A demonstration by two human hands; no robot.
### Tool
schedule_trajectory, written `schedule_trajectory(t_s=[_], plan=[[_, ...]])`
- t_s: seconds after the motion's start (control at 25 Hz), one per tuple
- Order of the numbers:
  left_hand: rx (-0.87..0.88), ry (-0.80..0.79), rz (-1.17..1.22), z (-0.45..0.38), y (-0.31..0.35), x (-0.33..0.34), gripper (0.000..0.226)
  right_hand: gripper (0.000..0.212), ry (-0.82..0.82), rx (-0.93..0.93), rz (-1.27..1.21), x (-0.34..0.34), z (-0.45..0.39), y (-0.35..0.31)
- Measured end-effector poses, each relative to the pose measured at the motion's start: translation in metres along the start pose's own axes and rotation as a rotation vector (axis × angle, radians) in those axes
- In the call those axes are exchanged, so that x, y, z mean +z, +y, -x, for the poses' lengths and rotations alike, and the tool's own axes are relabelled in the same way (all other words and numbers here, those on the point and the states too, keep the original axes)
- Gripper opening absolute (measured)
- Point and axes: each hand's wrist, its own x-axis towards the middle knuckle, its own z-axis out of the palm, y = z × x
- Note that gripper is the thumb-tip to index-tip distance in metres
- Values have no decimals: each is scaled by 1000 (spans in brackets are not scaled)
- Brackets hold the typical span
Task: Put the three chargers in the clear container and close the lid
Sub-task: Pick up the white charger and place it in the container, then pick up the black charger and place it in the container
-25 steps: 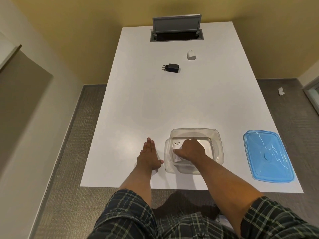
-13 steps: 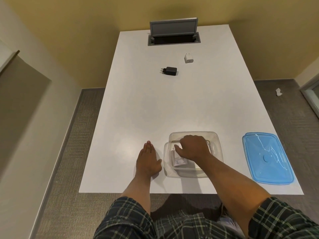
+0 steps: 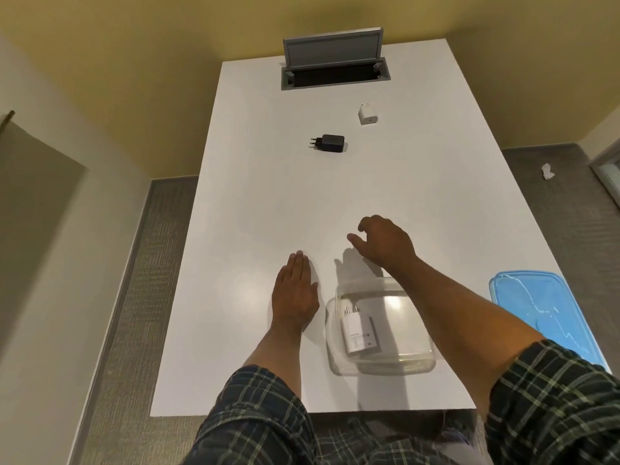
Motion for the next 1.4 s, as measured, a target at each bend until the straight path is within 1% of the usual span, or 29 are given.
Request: schedule_trajectory(t_s=[0.08,0.24,0.32,0.52,0.72,0.88,1.04,1.16,1.28,1.36,1.4], plan=[[-4,-6,21,-16,-1,3,67,47,-79,28,28,3,-20,4],[-40,10,139,-43,-2,12,69,48,-121,61,45,9,-64,6],[-50,42,180,-56,-2,17,69,49,-144,55,44,10,-86,4],[-92,155,186,-81,2,26,63,52,-162,27,34,10,-135,-5],[-115,206,190,-108,-1,29,64,52,-108,-49,93,8,-182,-14],[-135,242,185,-127,1,24,66,54,-47,-56,106,0,-217,-21],[-162,234,196,-144,1,19,68,57,10,-82,102,-1,-251,-31],[-174,228,209,-146,3,16,70,67,-2,-95,96,3,-273,-34],[-172,237,217,-145,3,17,71,74,-29,-80,151,8,-292,-33],[-172,235,207,-145,3,18,71,74,-49,-61,179,11,-303,-33],[-174,236,205,-145,3,18,71,70,-51,-62,186,13,-307,-33]])
